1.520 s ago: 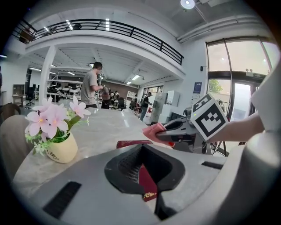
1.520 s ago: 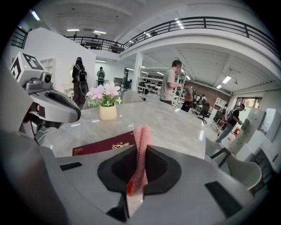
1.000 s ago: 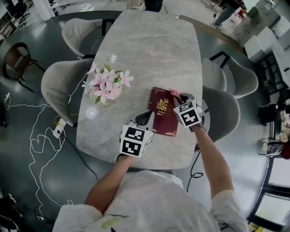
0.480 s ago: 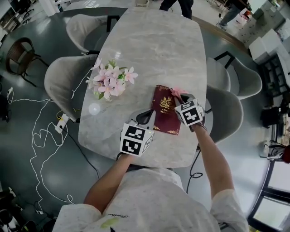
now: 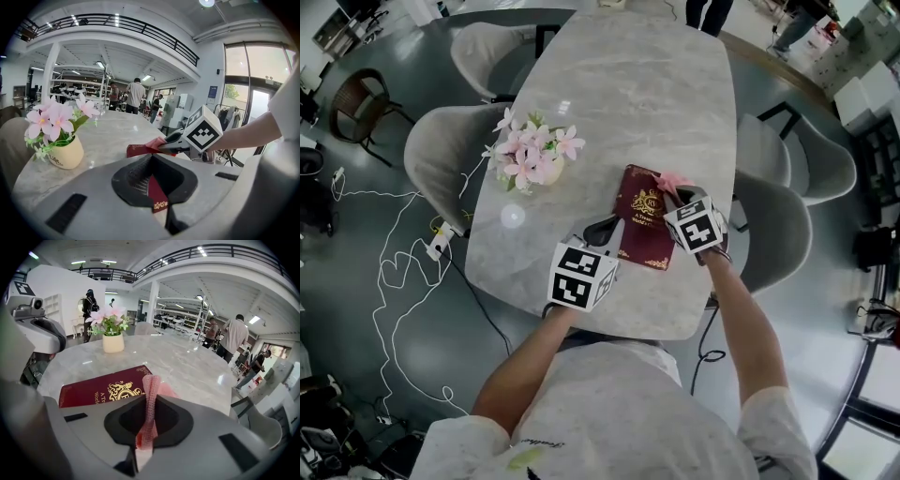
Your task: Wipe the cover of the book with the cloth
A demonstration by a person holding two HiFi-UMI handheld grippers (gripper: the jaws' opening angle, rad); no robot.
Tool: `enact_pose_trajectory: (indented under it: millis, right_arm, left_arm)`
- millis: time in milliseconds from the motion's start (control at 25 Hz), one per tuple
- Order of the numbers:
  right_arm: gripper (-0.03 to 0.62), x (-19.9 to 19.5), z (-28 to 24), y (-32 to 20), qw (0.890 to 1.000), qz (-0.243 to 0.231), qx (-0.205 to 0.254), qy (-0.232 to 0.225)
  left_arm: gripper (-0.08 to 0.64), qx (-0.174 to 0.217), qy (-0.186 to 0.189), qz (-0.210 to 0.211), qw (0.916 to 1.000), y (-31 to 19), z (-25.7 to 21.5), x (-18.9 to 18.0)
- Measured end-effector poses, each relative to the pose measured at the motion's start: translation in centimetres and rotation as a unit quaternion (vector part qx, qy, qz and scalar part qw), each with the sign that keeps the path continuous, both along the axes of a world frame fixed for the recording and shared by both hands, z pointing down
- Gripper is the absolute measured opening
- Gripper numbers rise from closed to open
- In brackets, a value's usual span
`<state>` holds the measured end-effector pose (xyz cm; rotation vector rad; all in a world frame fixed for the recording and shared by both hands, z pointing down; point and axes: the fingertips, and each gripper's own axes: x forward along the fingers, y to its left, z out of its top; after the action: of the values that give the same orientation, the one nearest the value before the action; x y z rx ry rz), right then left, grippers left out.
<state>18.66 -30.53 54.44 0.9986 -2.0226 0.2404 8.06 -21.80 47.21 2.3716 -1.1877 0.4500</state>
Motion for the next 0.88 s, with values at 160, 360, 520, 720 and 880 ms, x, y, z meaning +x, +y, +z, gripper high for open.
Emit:
enact_pose_trajectory:
  millis: [160,360,520,720,880]
  right_arm:
    - [0.018,0.2,0.2,0.5,1.0,-0.016,-0.008,-0.008]
    - [0.018,0.0,0.1,1.3,0.999,-0.045,-0.015,-0.012]
    - [0.018,0.0,0.3,2.3,0.998,-0.061,-0.022,-0.017]
    - [0.018,0.2,0.3,2.9,0.997,-0.073,-0.024,-0.023]
    - [0.018,0.2,0.4,3.0,0.996,-0.079,-0.024,-0.027]
  left_arm:
    - [0.007,-0.003,-0.007,-0.006,1.0,-0.1,0.4,0.8]
    - [0.008,-0.005,-0.009,-0.016,0.9998,-0.3,0.6,2.0]
    - [0.007,-0.008,-0.008,-0.024,0.9996,-0.3,0.7,3.0]
    - [0.007,-0.008,-0.011,-0.033,0.9994,-0.1,0.5,3.8]
    - [0.008,-0.007,-0.015,-0.035,0.9993,-0.1,0.6,4.3]
